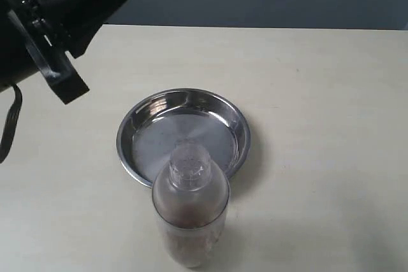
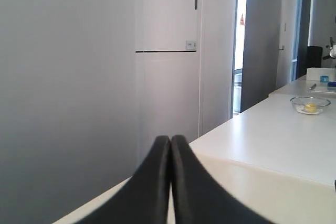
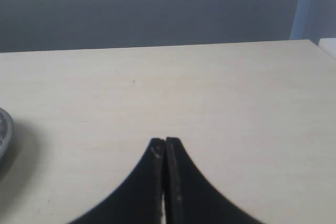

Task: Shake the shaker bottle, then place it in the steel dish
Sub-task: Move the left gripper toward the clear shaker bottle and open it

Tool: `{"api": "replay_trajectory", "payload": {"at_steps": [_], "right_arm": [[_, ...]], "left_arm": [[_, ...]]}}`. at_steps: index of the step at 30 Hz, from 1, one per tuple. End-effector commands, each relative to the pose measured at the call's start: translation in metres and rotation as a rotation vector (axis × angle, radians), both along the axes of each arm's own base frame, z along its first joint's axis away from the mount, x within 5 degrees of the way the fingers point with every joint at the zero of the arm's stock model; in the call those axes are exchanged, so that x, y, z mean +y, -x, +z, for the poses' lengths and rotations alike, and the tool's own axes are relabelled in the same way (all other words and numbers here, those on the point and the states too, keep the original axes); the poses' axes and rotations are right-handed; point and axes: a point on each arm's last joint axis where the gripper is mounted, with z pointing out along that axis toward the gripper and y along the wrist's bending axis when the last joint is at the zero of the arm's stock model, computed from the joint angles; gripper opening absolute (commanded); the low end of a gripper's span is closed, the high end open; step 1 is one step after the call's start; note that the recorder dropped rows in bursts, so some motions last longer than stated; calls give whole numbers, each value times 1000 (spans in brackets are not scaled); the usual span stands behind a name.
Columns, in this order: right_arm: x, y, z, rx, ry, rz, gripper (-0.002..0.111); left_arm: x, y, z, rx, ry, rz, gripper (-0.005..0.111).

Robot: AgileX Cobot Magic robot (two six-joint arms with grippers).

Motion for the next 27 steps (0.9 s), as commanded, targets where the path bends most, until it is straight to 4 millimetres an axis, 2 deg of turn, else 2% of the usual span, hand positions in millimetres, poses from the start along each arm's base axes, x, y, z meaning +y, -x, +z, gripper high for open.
{"api": "replay_trajectory", "payload": {"at_steps": [1, 3, 5, 7, 11, 17, 20, 27], "right_arm": [[0, 0, 1, -14, 4, 1, -1], [0, 0, 1, -14, 4, 1, -1], [0, 0, 1, -14, 4, 1, -1], [0, 0, 1, -14, 4, 1, -1], [0, 0, 1, -14, 4, 1, -1], [0, 0, 1, -14, 4, 1, -1], [0, 0, 1, -14, 4, 1, -1], [0, 0, 1, -14, 4, 1, -1]], "left_arm": [[-4, 1, 0, -30, -11, -57, 6], [-6, 1, -3, -28, -31, -73, 11], [-9, 4, -4, -48, -52, -117, 21], [-12, 6, -6, -70, -62, -173, 44], [-16, 0, -19, -18, -66, -223, 106], [-25, -6, -44, 76, -154, -323, 106], [-33, -1, -45, 132, -128, -379, 106], [-50, 13, -49, 134, -170, -497, 106]]}}
